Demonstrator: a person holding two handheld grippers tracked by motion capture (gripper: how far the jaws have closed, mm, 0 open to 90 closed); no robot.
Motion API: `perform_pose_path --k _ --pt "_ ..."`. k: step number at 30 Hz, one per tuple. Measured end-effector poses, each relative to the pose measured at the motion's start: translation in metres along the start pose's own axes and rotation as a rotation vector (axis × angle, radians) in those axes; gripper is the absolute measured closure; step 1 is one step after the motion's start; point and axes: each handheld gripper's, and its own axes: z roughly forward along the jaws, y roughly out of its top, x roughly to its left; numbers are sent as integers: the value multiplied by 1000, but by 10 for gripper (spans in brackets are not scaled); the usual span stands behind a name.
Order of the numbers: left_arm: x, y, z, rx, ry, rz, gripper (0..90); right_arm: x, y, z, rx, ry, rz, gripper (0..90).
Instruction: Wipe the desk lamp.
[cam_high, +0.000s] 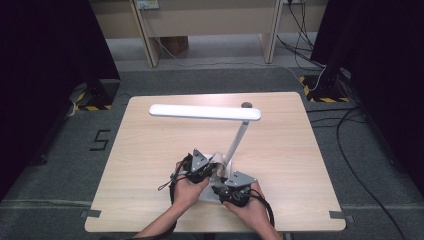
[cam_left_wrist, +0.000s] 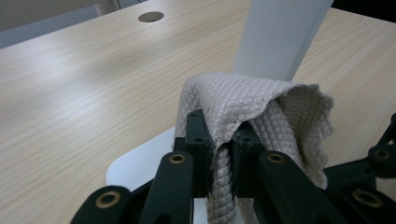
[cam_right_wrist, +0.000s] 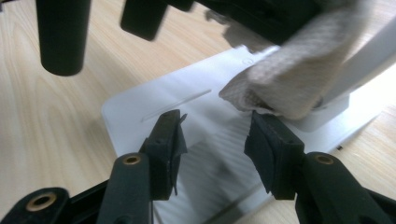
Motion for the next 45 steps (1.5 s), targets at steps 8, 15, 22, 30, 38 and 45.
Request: perform_pose_path --k 8,15,22,30,38,45 --pt "5 6 -18 4 20 30 801 -1 2 -20 -67 -62 37 492" --pt "-4 12 -27 28 -8 72 800 -1 6 -24 -124 -99 33 453" --pt "-12 15 -33 38 -31 101 800 -4 11 -26 -160 -118 11 450" --pt "-13 17 -34 39 -36 103 800 -10 14 -28 -176 -112 17 495" --pt "-15 17 -35 36 -49 103 800 -11 11 -28 -172 -109 12 568" --pt "-18 22 -38 21 -51 111 800 -10 15 -28 -181 -127 14 482"
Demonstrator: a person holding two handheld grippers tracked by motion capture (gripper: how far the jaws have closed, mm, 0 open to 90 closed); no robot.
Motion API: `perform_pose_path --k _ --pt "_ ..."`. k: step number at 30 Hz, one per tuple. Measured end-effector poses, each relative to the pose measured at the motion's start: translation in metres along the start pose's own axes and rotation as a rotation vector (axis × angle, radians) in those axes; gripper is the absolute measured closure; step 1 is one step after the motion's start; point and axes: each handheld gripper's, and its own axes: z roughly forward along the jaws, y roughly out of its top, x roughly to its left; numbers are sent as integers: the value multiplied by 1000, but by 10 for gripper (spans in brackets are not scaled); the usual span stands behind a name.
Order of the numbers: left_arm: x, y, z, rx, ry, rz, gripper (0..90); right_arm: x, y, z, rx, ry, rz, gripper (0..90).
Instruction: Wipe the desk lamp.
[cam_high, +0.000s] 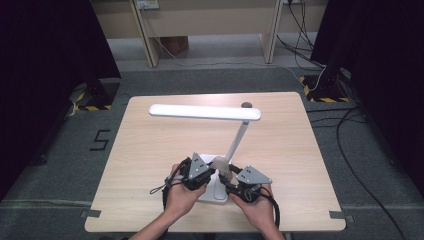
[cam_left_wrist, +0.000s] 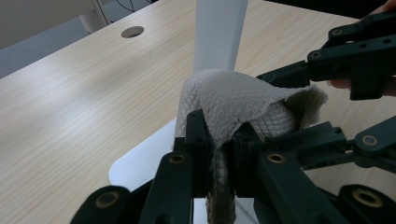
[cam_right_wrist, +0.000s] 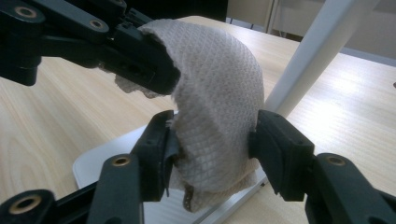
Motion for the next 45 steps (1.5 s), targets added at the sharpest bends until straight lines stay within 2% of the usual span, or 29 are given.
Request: perform_pose_path --k 4,9,15,23,34,37,40,45 --pt "-3 1 -1 -4 -4 4 800 0 0 1 4 -1 -13 509" --pt "-2 1 -1 -14 -2 -6 800 -2 4 -6 8 -2 -15 699" --pt "-5 3 -1 -26 -17 -7 795 -6 8 -15 -3 -28 -19 789" --pt "-15 6 5 -42 -38 1 788 -14 12 -27 -19 -88 -9 812" --pt "-26 6 10 -38 -66 11 776 -19 11 -31 -19 -121 -4 816" --pt "-27 7 11 -45 -75 3 769 -20 12 -33 -19 -137 -6 819" --pt "-29 8 12 -47 -75 6 739 -21 13 -35 -24 -152 -11 820" --pt "-29 9 10 -57 -83 11 636 -25 14 -38 -30 -192 -21 823"
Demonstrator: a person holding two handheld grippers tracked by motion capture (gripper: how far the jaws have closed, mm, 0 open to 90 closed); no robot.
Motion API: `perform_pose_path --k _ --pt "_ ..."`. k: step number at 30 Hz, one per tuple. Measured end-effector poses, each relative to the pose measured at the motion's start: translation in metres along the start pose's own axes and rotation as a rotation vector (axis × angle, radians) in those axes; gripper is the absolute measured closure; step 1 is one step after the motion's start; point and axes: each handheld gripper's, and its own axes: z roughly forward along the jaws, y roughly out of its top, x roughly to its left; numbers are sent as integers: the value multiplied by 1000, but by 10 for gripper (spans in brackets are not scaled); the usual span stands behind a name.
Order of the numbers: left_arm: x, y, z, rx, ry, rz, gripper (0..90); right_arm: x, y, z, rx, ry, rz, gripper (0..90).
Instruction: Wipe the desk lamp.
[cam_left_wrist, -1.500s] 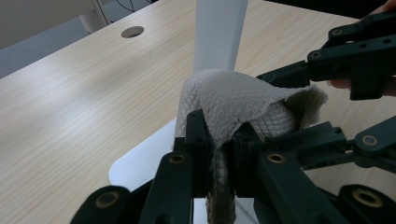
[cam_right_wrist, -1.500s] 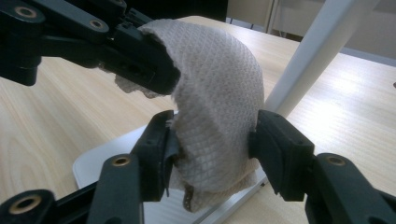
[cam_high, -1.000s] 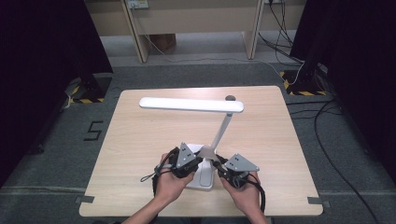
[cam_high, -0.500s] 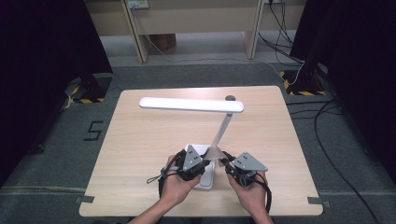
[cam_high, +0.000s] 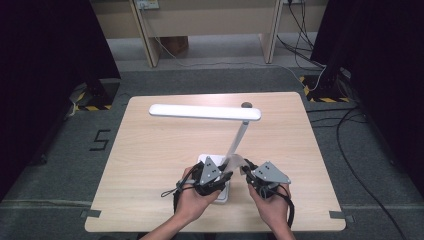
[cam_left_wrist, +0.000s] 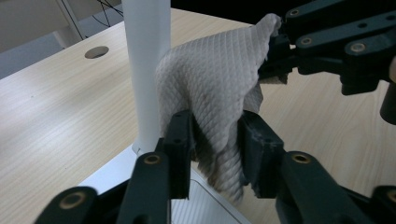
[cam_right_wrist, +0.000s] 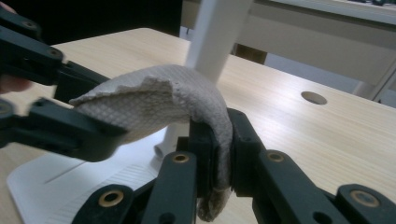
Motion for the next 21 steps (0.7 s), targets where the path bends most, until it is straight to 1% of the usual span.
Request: perform_pose_path --k 1,2,4,10,12,14,15,19,20,21 --pt "0 0 -1 3 -5 1 621 -2 0 0 0 -3 6 824" --pt "1 0 -3 6 -1 2 613 -3 -1 -1 -2 -9 12 824" --pt "1 0 -7 16 0 3 599 -5 -1 -1 -4 -14 11 823" --pt "5 -1 -20 43 -7 12 594 -6 1 1 -19 -37 -2 824" --pt "6 -2 -24 43 -7 16 594 -7 2 1 -19 -46 -10 824" --pt "7 -2 -26 48 -9 18 594 -8 3 0 -30 -55 -4 824" --pt "10 -2 -30 53 -8 21 593 -9 4 -1 -27 -58 -3 824" --pt "13 -4 -37 50 -1 6 590 -12 5 -1 -58 -81 8 824" --pt "15 -5 -38 51 2 5 590 -13 5 -2 -61 -84 -4 824" --pt "16 -6 -40 55 6 4 591 -13 6 -2 -61 -87 0 824"
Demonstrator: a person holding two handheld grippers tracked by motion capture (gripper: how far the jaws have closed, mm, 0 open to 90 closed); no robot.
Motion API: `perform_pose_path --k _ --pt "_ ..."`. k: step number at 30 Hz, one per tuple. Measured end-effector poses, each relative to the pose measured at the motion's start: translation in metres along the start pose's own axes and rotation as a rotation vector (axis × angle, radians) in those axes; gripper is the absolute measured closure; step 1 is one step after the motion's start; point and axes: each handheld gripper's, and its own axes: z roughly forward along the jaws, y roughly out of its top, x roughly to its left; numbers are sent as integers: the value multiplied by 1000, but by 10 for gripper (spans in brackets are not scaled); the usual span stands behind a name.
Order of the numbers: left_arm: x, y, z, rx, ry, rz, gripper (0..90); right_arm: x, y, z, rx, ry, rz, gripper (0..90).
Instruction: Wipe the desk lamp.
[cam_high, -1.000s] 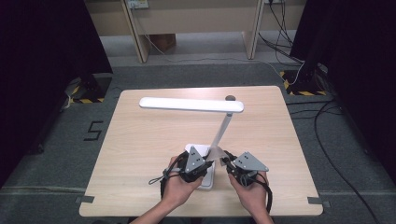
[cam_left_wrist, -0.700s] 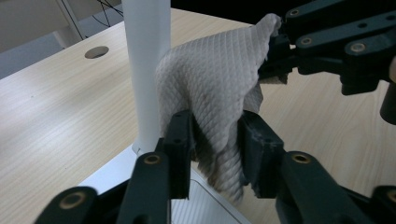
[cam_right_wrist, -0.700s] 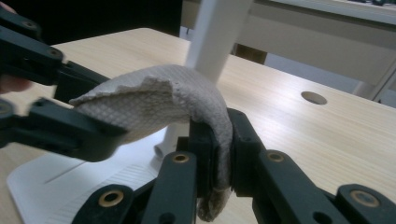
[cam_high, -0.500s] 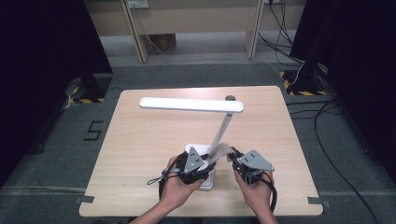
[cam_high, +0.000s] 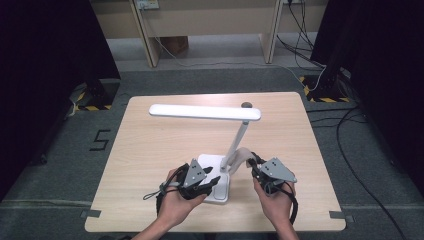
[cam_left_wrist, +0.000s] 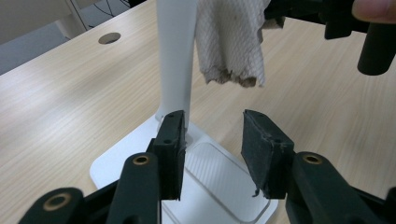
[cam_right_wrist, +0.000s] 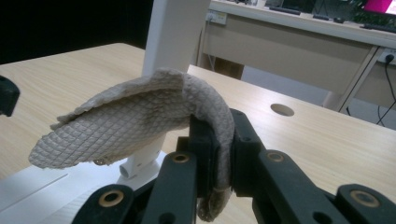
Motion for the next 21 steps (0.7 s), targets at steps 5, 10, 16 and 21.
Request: perform_pose_path --k 5,10,16,21 --pt "11 -7 -3 15 30 -19 594 -1 3 0 -18 -8 -6 822" --pt "24 -18 0 60 64 -17 599 -4 7 -2 -41 -24 4 822" --pt "36 -36 8 103 103 -48 629 -8 16 -5 -63 -42 1 821" --pt "40 -42 12 113 115 -61 640 -11 23 -5 -91 -57 -5 821"
